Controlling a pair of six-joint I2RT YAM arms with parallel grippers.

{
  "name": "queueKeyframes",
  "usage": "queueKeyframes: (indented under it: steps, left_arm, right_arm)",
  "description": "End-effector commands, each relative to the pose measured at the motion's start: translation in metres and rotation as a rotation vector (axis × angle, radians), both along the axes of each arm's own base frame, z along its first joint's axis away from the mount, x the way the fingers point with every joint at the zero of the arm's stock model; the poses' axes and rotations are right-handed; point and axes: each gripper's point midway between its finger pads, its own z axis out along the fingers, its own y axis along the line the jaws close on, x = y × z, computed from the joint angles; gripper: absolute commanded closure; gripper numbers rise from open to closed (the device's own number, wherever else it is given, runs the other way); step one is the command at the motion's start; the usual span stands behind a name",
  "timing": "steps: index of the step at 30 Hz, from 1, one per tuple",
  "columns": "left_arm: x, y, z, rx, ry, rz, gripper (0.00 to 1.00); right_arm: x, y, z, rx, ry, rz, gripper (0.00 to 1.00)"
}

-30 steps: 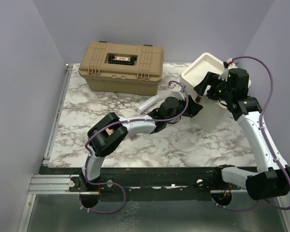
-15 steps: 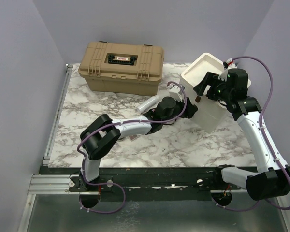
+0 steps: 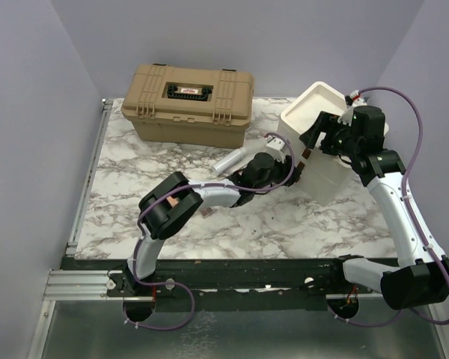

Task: Organize the makeup
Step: Close the drawer in the storage box, then open the drawer in the storage box.

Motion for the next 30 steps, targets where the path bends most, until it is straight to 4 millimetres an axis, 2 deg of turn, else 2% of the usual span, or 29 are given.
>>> queueKeyframes:
  steps: [1,5,8,14,19,27,30]
  left_arm:
    - [0.003,-0.018,0.03,-0.08,-0.097,-0.051,0.53]
    - [-0.001,-0.028,0.023,-0.084,-0.098,-0.103,0.54]
    - [0.003,-0.028,0.018,-0.099,-0.101,-0.081,0.54]
    - [0.008,-0.028,0.02,-0.153,-0.118,-0.051,0.66]
    - [0.007,-0.03,0.024,-0.167,-0.113,-0.056,0.84]
    - [0.0,-0.026,0.017,-0.168,-0.062,-0.07,0.99]
    - [-0.003,-0.026,0.017,-0.177,-0.041,-0.078,1.0]
  right_arm:
    - [-0.014,0.007,-0.007,0.009,0.056,0.047,0.18]
    - [-0.014,0.009,-0.006,0.017,0.054,0.052,0.18]
    - [-0.014,0.009,-0.006,0.016,0.052,0.05,0.18]
    - [-0.016,0.01,-0.007,0.024,0.057,0.056,0.19]
    - [-0.017,0.008,-0.01,0.017,0.061,0.045,0.19]
    - [-0.017,0.008,-0.013,0.022,0.071,0.041,0.19]
    - [-0.017,0.008,-0.014,0.028,0.075,0.039,0.19]
